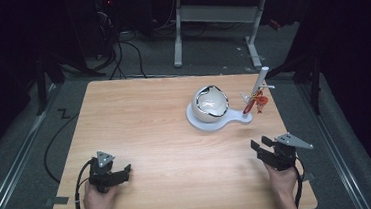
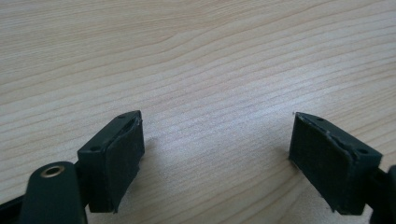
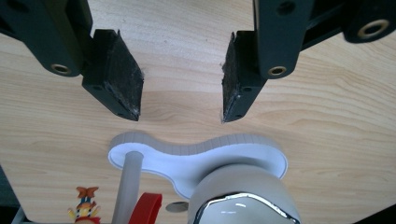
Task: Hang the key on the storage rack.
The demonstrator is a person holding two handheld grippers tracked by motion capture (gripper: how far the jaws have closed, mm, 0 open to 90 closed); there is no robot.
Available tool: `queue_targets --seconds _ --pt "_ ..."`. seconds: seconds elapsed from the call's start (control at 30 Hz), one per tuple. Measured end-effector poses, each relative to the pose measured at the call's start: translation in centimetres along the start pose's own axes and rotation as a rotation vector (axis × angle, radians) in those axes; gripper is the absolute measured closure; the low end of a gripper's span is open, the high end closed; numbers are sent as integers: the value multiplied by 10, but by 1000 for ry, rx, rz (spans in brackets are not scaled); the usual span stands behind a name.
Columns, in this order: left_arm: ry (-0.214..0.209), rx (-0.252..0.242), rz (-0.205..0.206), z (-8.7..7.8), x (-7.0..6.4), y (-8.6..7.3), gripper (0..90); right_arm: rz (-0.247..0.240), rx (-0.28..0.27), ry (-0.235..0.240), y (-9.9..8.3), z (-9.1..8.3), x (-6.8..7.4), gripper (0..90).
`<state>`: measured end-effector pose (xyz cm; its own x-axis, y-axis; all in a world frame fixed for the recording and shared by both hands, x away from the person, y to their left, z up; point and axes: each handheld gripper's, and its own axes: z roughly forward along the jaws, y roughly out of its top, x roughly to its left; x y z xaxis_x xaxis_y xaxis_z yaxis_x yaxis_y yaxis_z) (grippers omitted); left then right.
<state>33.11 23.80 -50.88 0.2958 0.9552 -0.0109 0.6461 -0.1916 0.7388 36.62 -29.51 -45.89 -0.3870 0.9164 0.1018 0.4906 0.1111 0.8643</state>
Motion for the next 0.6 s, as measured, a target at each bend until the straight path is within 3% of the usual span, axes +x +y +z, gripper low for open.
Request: queue_targets --seconds 0.6 --pt "0 0 0 0 0 0 185 -45 103 -2 -13 27 11 481"
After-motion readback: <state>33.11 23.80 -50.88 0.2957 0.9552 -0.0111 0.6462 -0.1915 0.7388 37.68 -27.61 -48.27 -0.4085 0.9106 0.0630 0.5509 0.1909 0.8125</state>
